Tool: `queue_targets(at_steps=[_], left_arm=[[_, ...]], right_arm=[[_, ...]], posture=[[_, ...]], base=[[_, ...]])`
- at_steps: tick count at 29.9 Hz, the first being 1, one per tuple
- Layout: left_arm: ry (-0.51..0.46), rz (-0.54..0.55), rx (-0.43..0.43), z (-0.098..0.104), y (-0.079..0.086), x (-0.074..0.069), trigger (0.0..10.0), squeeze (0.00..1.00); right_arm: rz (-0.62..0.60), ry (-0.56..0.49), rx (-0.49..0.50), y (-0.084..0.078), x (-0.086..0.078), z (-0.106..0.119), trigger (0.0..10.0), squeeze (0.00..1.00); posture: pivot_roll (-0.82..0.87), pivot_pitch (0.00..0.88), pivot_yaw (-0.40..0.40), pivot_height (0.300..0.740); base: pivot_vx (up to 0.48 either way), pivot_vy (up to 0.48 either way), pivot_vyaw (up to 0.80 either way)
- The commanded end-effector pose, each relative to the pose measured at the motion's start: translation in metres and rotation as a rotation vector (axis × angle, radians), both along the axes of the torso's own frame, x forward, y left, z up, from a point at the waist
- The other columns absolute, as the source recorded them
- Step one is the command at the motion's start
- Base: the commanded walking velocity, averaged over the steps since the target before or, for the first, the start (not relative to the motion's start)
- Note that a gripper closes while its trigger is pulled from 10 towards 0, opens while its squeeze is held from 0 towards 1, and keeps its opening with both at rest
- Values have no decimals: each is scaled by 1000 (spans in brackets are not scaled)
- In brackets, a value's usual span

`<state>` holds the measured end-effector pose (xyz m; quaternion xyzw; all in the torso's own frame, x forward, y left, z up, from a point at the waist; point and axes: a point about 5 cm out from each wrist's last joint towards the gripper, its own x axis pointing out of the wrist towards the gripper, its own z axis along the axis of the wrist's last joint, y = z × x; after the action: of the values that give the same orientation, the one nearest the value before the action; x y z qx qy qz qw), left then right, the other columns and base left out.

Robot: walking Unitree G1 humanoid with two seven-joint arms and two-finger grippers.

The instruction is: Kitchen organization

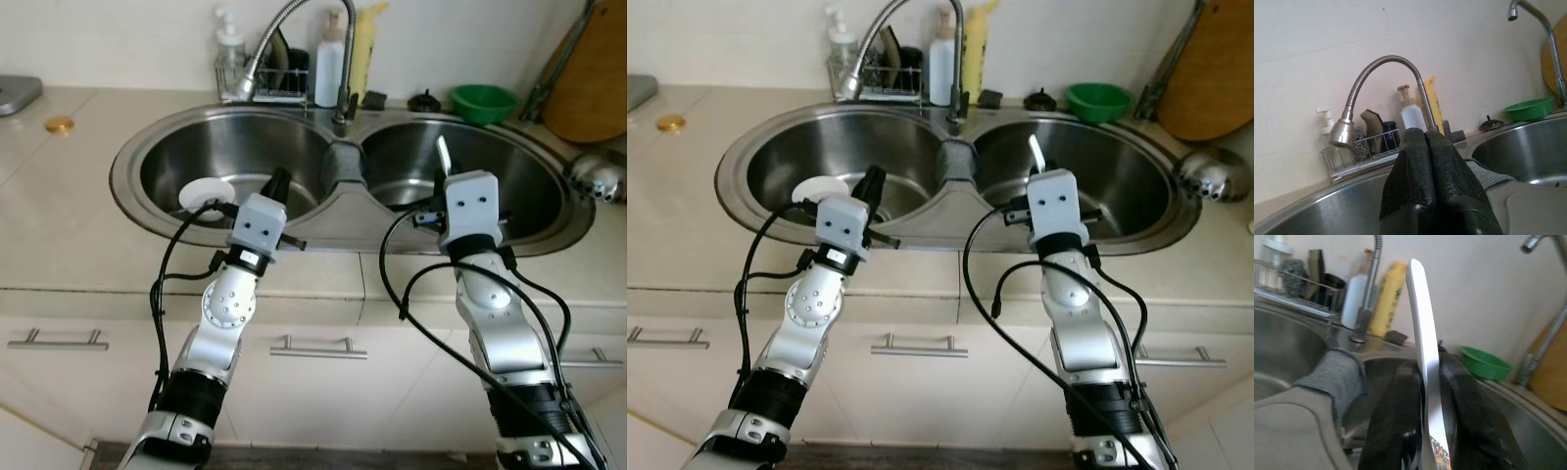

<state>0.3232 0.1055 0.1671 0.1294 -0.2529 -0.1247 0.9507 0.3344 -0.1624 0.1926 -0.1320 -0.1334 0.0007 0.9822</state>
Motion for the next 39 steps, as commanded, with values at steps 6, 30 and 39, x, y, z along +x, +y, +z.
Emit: queue_targets(at_steps=[6,30,39], left_arm=[[-8,-23,7,3,-8,1,10000,0],[11,-32,6,0,-8,1,10000,0],[31,-33,-20,-2,-8,0,10000,0]], right_arm=[[9,94,126,-11,26,-11,10000,47],[-99,3,204,-27,35,-20,10000,1000],[-57,-75,232,-12,11,-12,10000,0]], posture=[[113,0,-43,740],[128,0,-44,740],[118,0,-42,740]], base=[[0,0,0],[0,0,0],[0,0,0]])
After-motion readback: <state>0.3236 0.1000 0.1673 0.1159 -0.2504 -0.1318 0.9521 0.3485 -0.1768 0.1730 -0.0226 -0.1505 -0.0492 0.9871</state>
